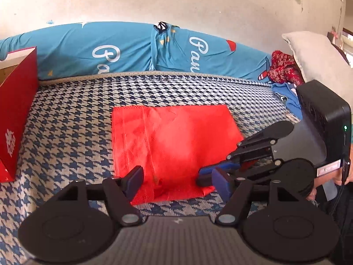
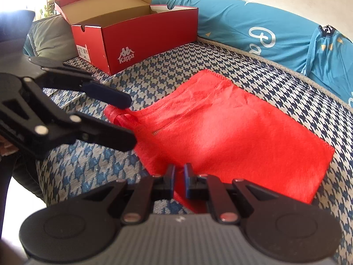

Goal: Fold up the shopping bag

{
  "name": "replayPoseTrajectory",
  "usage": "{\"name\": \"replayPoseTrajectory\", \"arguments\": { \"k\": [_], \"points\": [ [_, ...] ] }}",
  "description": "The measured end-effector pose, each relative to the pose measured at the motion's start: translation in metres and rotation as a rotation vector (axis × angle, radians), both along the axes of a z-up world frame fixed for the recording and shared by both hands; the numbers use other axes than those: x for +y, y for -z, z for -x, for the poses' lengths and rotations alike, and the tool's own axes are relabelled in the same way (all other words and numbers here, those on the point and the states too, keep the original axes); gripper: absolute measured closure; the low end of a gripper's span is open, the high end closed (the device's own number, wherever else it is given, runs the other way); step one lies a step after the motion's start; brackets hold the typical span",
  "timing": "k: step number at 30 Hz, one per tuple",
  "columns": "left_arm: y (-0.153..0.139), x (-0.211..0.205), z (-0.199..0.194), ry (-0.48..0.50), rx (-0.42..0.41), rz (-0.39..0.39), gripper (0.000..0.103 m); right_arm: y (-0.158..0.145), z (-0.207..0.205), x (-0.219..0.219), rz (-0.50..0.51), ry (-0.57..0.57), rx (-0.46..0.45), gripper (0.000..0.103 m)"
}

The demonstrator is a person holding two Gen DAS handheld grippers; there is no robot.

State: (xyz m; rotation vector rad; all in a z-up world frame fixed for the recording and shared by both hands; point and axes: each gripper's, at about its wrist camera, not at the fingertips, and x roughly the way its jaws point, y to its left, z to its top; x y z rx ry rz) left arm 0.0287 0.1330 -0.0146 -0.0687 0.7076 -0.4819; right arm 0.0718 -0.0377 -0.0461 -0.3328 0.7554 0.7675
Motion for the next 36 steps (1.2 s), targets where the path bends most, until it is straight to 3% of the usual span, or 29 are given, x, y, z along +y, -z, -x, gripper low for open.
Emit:
{"name": "replayPoseTrajectory", "arguments": {
  "k": [13,22,36],
  "points": [
    [-0.005,0.003,0.017,-0.011,0.001,0.021,0.035,0.000,0.000,0.001,-0.002,0.002,0.003,0.096],
    [0.004,0.001,0.005,-0.023,0.000,0.000,0.035,0.000,-0.001,-0.001,-0.005,0.002,0.004,0.096],
    [0.019,-0.001,-0.020,-0.048,0.044,0.039,0.033,0.000,-0.001,-0.001,-0.009,0.005,0.008,0.096]
  ]
}}
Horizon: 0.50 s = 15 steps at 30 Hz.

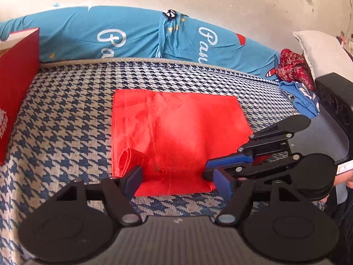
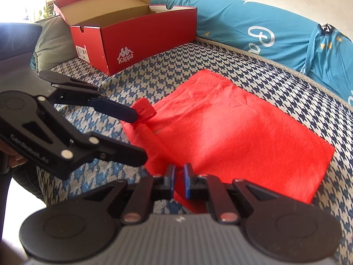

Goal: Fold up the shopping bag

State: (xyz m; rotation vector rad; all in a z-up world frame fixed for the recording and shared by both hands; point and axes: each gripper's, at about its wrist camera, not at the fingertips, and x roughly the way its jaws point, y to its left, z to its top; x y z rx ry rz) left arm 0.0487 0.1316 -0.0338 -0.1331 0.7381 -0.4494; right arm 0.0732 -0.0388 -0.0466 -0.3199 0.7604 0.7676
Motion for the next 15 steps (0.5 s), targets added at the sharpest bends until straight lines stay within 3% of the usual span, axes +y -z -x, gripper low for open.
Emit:
{"name": "replayPoseTrajectory", "arguments": {
  "k": [15],
  "points": [
    [0.002,-0.019,-0.003,-0.119,0.029,-0.070,0.033,-0.001,0.001,-0.003,0.005,-0.006,-0.005,0.097]
  ]
}}
